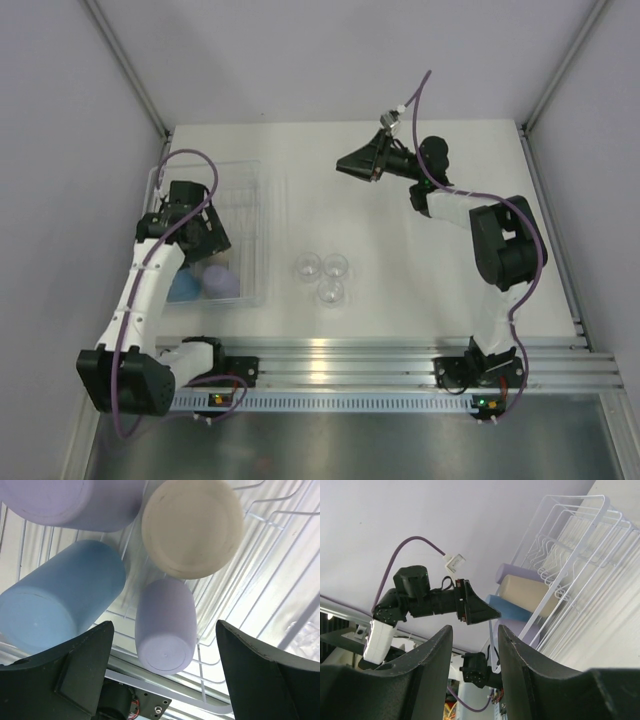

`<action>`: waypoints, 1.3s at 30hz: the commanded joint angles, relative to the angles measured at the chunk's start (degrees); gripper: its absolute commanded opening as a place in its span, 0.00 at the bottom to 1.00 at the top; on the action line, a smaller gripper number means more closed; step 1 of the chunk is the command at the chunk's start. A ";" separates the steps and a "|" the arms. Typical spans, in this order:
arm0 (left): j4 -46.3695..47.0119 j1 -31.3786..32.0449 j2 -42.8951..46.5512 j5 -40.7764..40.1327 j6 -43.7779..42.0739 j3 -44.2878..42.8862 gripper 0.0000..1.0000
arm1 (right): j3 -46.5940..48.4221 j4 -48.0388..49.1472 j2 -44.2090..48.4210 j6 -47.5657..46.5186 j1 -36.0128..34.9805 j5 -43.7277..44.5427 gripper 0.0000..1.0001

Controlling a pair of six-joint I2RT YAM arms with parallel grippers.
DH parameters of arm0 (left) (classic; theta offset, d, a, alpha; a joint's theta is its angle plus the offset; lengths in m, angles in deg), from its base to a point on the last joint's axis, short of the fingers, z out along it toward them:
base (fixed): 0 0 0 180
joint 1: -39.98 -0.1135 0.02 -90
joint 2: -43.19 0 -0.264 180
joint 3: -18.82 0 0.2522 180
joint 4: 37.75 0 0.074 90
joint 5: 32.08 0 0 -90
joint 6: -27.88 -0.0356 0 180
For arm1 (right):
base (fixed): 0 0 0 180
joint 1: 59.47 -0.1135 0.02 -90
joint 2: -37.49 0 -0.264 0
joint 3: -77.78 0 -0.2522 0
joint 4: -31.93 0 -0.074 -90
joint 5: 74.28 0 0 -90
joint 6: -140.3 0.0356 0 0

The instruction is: Load the cups into the dish rack

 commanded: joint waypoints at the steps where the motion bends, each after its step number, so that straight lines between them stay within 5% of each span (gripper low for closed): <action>1: -0.79 0.60 0.73 -0.90 0.75 -4.87 0.88 | -0.45 1.79 2.28 -2.24 0.59 -0.30 0.42; 6: -0.79 1.30 0.90 -1.25 0.49 -11.11 0.89 | 0.07 -9.53 5.26 -13.02 0.68 -0.66 0.42; 14: 0.87 1.30 0.81 -2.48 -2.23 -20.17 0.90 | 5.16 -57.19 13.25 -47.48 0.24 5.22 0.42; 20: 7.55 1.30 1.43 1.81 -4.43 -19.30 0.91 | 4.30 -78.42 18.09 -64.64 -1.34 13.92 0.43; 39: 20.30 1.30 -1.21 14.04 -7.16 -17.63 0.98 | 1.83 -87.51 17.84 -70.54 -19.01 32.65 0.43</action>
